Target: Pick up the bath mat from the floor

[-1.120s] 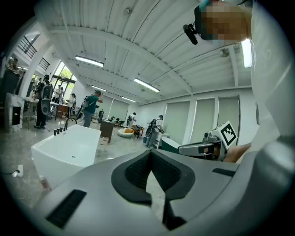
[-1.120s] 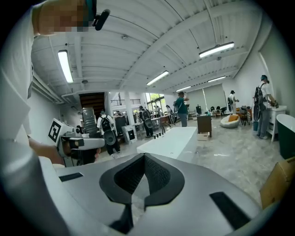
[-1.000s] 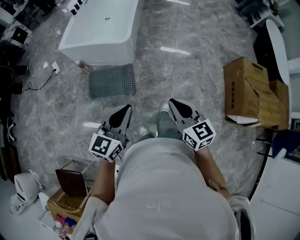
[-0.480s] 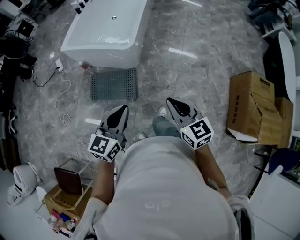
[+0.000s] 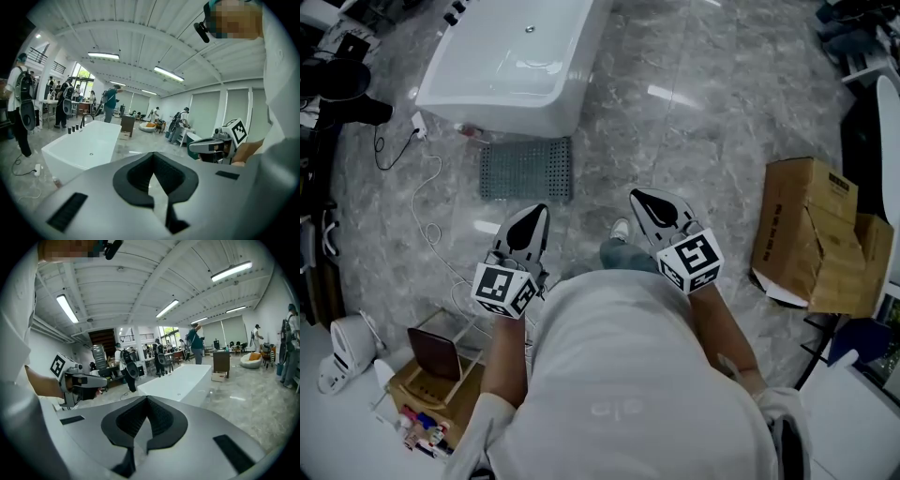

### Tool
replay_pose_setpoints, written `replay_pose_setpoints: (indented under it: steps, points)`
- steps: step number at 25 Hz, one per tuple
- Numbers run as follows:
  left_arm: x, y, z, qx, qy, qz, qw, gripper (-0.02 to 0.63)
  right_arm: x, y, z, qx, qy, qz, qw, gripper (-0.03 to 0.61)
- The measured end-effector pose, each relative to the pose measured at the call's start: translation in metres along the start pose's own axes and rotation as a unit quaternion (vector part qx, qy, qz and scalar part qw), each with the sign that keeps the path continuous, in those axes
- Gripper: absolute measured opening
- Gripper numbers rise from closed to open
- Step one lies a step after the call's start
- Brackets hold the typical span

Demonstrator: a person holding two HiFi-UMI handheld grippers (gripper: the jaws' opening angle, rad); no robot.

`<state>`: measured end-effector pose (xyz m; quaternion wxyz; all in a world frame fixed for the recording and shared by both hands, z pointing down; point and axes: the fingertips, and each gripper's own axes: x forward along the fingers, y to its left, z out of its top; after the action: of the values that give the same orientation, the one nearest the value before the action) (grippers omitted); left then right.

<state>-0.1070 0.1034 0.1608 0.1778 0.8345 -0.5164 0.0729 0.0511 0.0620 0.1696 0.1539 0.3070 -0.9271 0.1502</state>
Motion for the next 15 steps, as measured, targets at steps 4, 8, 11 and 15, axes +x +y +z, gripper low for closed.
replay_pose_setpoints:
  steps: [4,8,11,15]
  points:
    - [0.023,0.000,-0.001,0.007,0.016,0.014,0.9997,0.014,0.005,-0.021,-0.003,0.005,0.004,0.012,1.000,0.025]
    - [0.040,0.002,-0.005,-0.005,0.028,0.024,0.9993,0.014,0.012,-0.043,-0.005,0.014,0.008,0.014,1.000,0.025]
    - [0.046,0.007,-0.007,-0.009,0.035,0.028,0.9989,0.014,0.018,-0.050,-0.004,0.020,0.012,0.018,1.000,0.025]
    - [0.053,0.016,-0.011,-0.014,0.047,0.024,0.9985,0.014,0.029,-0.052,-0.006,0.029,0.022,0.020,0.999,0.025]
